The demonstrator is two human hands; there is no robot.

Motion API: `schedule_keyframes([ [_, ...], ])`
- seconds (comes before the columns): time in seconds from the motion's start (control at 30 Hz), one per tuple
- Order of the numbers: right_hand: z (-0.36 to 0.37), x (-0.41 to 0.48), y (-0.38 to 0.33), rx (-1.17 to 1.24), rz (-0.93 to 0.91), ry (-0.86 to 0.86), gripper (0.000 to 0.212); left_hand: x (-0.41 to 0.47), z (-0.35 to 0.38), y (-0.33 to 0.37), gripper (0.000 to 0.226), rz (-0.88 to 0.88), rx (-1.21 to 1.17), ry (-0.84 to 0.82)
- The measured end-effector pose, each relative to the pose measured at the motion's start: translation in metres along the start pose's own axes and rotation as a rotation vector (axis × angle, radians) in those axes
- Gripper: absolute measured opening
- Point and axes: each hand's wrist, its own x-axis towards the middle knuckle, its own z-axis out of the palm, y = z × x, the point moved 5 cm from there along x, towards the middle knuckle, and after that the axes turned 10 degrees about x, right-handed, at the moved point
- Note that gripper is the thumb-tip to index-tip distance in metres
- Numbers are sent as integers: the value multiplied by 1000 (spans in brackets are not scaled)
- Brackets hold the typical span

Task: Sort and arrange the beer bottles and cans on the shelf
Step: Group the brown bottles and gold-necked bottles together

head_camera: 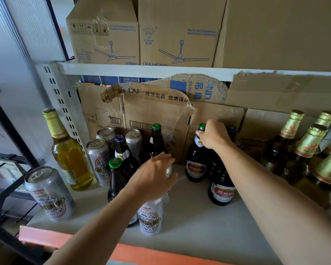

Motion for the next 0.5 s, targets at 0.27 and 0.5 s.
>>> schedule_keyframes([
  [0.27,4,2,14,297,139,127,39,-2,-1,1,55,-7,-25,-1],
  [0.5,1,-2,14,449,140,174,34,0,0,0,55,-9,-30,10],
])
